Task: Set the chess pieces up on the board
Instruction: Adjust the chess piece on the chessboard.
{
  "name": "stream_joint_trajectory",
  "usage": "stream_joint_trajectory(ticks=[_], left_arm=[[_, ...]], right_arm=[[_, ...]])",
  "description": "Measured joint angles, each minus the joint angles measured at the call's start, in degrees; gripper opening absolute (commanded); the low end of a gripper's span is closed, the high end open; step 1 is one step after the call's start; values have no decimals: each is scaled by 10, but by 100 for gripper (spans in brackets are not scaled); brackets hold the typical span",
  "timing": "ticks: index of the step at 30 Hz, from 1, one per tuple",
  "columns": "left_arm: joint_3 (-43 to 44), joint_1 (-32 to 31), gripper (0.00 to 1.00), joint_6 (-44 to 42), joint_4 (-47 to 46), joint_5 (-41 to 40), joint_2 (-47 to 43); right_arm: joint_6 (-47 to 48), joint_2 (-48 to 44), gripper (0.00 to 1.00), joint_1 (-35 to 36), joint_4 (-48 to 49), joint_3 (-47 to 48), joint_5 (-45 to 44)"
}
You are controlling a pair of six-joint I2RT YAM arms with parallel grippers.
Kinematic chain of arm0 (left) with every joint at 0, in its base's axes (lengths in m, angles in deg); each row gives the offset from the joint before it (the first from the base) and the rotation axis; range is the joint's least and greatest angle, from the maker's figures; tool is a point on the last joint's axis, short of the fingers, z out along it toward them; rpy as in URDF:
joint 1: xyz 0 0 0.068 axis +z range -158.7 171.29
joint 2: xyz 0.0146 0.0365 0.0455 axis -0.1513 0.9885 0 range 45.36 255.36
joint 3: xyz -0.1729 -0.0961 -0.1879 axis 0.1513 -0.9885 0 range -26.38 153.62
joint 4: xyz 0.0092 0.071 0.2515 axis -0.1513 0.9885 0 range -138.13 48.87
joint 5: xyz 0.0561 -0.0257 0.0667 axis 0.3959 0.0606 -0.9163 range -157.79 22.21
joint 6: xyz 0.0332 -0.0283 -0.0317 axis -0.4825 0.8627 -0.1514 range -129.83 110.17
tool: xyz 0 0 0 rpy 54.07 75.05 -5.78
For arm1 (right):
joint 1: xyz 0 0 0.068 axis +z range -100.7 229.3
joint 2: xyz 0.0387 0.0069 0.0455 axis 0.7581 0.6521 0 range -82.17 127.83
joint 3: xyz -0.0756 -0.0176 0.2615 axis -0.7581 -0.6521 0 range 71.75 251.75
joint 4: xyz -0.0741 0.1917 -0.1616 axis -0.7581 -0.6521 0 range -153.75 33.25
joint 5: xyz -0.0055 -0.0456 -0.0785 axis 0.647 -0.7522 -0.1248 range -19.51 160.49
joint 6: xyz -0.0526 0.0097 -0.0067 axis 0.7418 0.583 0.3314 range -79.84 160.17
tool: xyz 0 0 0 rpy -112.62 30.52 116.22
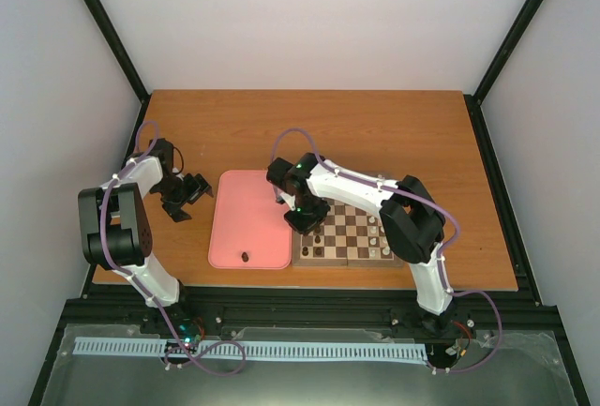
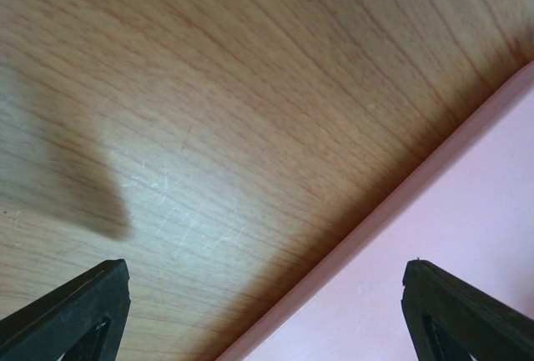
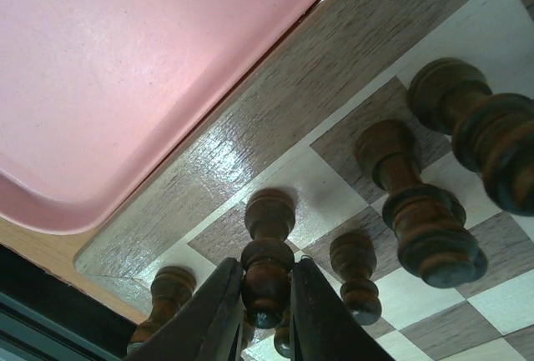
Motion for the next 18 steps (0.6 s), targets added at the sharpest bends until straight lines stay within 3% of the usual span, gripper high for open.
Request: stream_joint_trajectory(ticks=[5,18], left_arm=[[0,0,100,0,0,0,0],[0,0,100,0,0,0,0]], right_arm=[[3,0,3,0,1,0,1],[4,0,3,0,-5,6,-12]])
